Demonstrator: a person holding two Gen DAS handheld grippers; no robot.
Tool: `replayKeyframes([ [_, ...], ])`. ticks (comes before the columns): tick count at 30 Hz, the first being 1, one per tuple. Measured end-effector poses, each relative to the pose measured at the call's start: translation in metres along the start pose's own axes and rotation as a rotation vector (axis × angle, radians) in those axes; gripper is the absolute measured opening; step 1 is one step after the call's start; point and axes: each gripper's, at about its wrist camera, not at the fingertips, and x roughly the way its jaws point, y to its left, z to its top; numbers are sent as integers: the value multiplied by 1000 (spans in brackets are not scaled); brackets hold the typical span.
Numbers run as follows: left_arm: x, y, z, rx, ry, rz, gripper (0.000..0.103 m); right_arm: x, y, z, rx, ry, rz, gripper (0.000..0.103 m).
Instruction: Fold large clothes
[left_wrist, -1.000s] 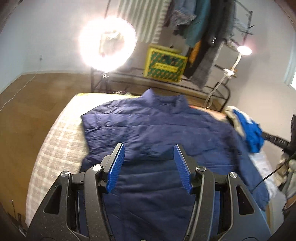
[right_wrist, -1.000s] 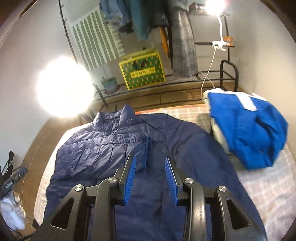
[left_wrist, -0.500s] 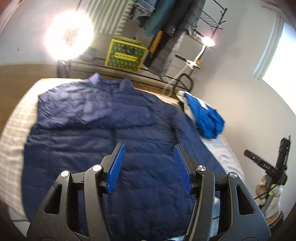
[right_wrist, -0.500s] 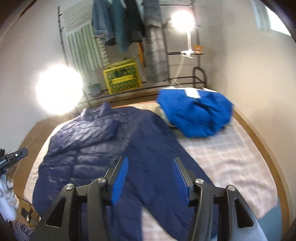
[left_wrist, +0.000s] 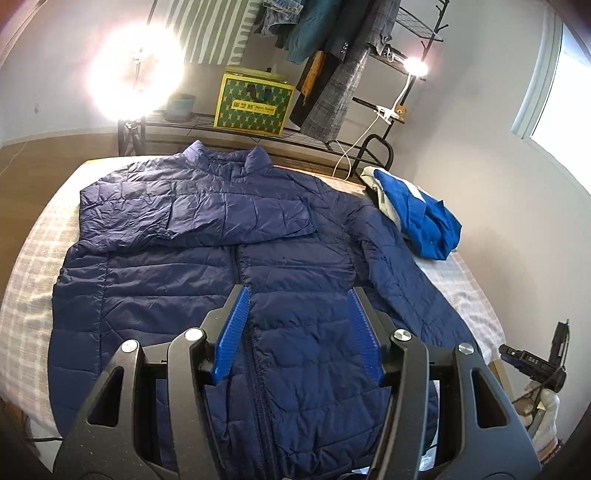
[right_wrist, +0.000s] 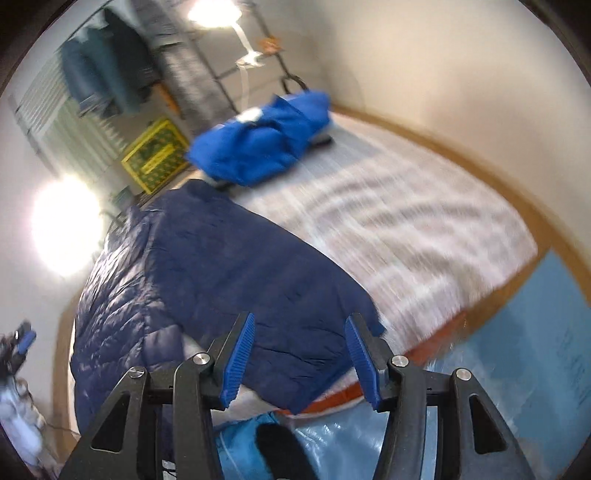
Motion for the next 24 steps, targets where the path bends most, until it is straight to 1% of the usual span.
replayKeyframes([
  [3,0,9,1,-28,10,-4,56,19,-22,-1,77,39,10,54],
  [7,1,20,-1,-50,22,0,56,41,-42,-2,159,62,-14,54],
  [11,2,28,-2,-66,31,17,56,56,-51,-3,195,81,-36,54],
  [15,4,32,-1,-80,38,21,56,60,-53,-5,206,85,-35,50],
  [17,3,33,-1,-82,34,22,56,59,-50,-5,175,98,-34,33],
  [18,3,33,-1,-85,32,21,56,59,-49,-4,166,104,-31,31],
  [19,3,33,-1,-87,31,20,56,57,-48,-3,160,105,-27,25],
  [20,3,33,-1,-88,31,18,56,55,-46,-3,154,102,-15,15],
  [23,2,32,-1,-78,28,16,56,45,-40,0,150,87,36,8],
  [24,1,31,-1,-73,27,18,56,41,-36,1,144,80,43,7],
])
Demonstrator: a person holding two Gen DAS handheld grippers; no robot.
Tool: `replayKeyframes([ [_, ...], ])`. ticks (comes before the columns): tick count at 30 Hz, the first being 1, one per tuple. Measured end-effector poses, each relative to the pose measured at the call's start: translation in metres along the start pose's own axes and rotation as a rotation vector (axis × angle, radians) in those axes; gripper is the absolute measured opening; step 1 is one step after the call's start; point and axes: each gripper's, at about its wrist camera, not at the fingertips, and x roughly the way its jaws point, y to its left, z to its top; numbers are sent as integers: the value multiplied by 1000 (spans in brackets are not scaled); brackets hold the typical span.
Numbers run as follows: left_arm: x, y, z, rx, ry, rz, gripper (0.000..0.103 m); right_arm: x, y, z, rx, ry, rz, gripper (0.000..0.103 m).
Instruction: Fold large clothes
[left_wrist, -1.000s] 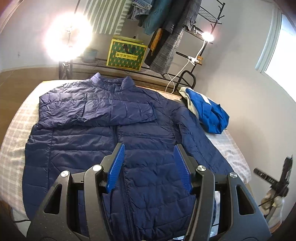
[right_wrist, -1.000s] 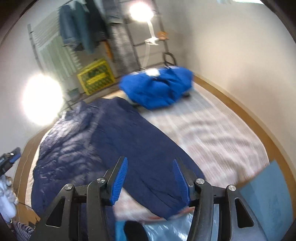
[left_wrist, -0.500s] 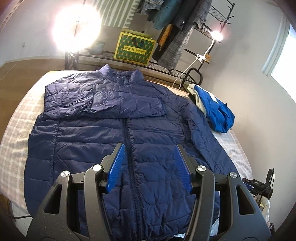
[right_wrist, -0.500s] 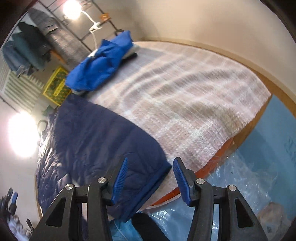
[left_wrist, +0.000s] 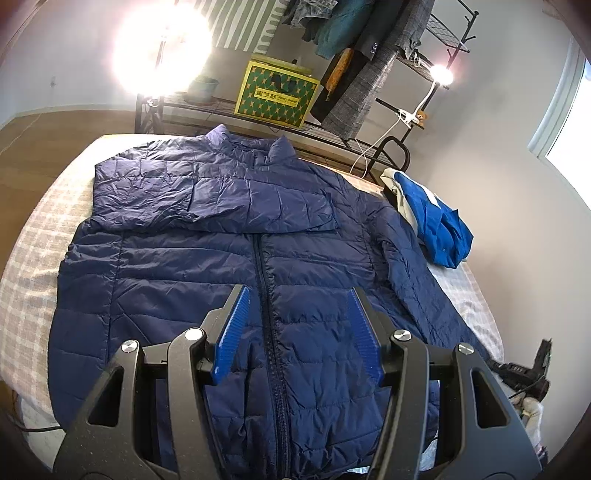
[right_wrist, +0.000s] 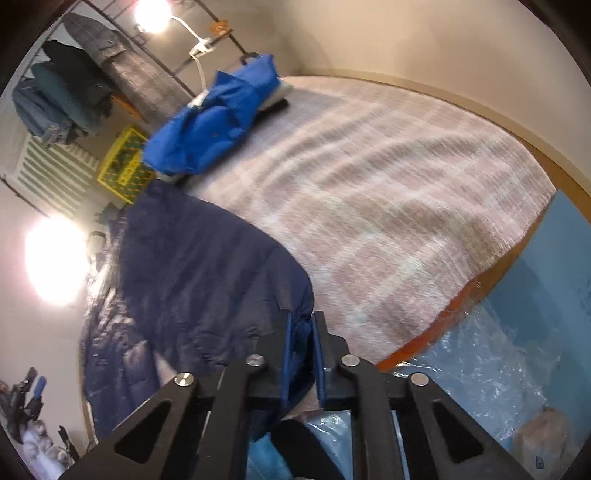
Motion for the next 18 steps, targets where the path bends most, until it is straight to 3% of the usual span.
replayKeyframes([
  [7,-10,12,3,-14,-23,10,56,-34,58,21,-44,-65,125,5],
  [18,-30,48,10,-66,-55,18,56,-38,248,22,-313,-46,339,5],
])
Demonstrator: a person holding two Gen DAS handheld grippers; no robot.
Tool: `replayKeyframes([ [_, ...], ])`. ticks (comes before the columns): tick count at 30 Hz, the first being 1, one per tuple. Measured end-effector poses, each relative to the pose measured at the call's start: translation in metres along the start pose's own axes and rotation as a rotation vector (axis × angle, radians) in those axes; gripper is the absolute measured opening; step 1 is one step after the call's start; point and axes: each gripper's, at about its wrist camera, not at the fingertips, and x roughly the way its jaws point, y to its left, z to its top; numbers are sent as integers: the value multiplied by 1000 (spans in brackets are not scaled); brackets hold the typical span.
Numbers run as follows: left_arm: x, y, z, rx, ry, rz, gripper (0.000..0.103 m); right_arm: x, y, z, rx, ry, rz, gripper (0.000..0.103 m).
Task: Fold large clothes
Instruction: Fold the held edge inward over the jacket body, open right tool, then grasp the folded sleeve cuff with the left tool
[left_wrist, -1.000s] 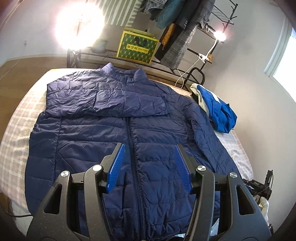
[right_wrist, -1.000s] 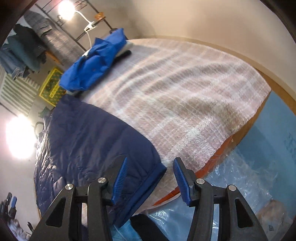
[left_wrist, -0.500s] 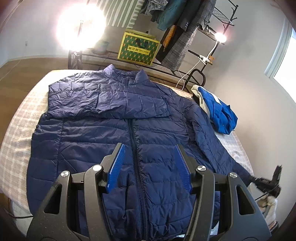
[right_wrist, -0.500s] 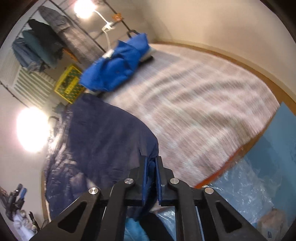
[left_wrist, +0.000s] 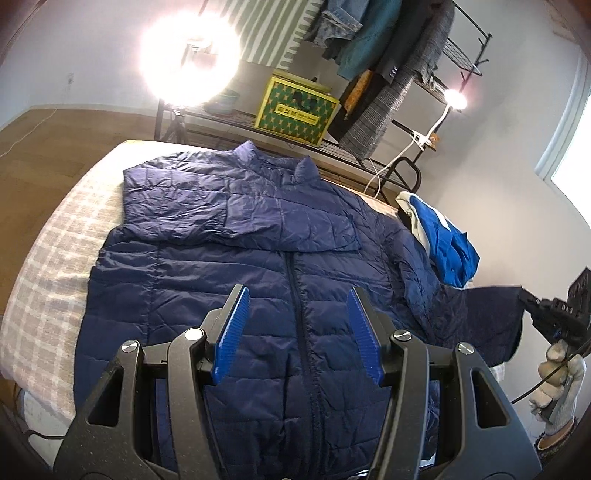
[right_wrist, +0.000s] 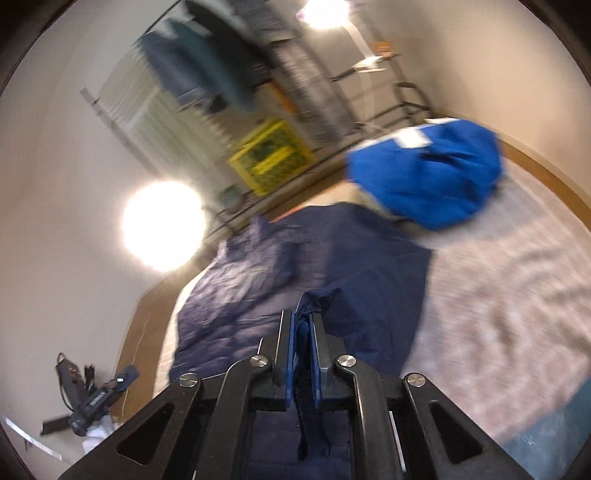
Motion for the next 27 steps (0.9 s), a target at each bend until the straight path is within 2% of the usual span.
replayKeyframes([
  [3,-3,16,2,-46,3,0,56,37,43,0,-46,46,41,5],
  [9,-2,46,2,-145,22,-6,56,115,96,-21,-110,155,77,5],
  [14,8,59,4,-199,43,-13,56,178,115,-46,-139,277,73,5],
  [19,23,60,6,-198,75,9,56,213,122,-56,-187,326,60,7],
  [22,33,58,5,-181,103,25,56,235,116,-65,-185,381,51,12],
  [24,39,56,4,-173,117,30,56,248,112,-69,-177,423,49,22],
  [25,41,55,3,-168,123,32,56,250,108,-69,-161,435,59,36],
  [26,44,53,2,-163,131,34,56,250,108,-68,-151,431,64,42],
  [27,47,51,1,-159,137,34,56,246,106,-66,-142,421,73,43],
])
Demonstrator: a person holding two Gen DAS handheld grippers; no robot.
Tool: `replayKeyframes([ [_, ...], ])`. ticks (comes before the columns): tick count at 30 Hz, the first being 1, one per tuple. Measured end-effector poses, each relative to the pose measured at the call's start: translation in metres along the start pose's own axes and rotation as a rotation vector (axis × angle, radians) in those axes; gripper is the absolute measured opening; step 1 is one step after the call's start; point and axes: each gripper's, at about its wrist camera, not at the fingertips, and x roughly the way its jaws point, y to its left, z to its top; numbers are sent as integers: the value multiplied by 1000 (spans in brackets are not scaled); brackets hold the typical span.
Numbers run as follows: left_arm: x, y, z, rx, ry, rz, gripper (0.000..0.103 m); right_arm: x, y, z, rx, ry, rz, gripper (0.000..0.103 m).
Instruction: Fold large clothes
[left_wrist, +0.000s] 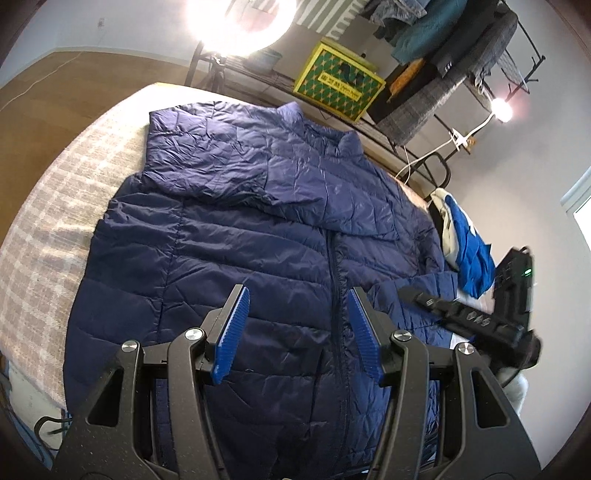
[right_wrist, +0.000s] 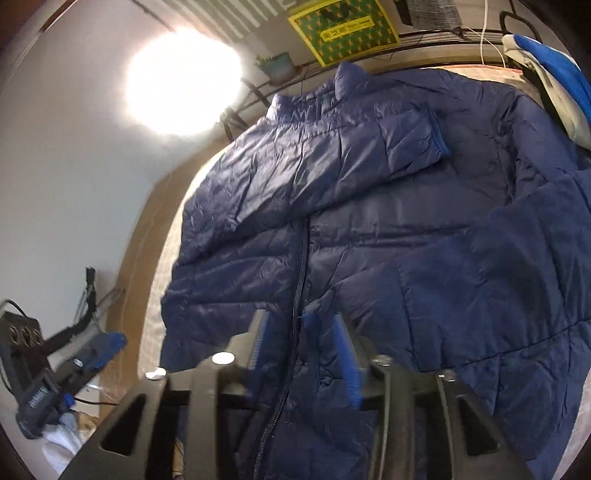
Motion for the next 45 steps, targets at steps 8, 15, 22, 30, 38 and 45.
replayKeyframes([
  [8,51,-42,-26,83,183,-91,56,-85,6,3,-3,-198,5,47],
  [15,103,-75,-34,113,271,-95,56,-153,0,2,-76,-347,-48,59],
  [22,146,-80,-36,54,360,-111,56,-172,-47,0,24,-380,-94,63],
  [30,171,-106,-33,197,336,-32,16,-193,-98,-8,250,-436,-3,63],
  [38,167,-140,-3,338,229,-30,4,-190,-107,-7,301,-427,-28,63],
  [45,151,-149,60,415,95,-31,4,-185,-107,-2,322,-428,-44,63],
])
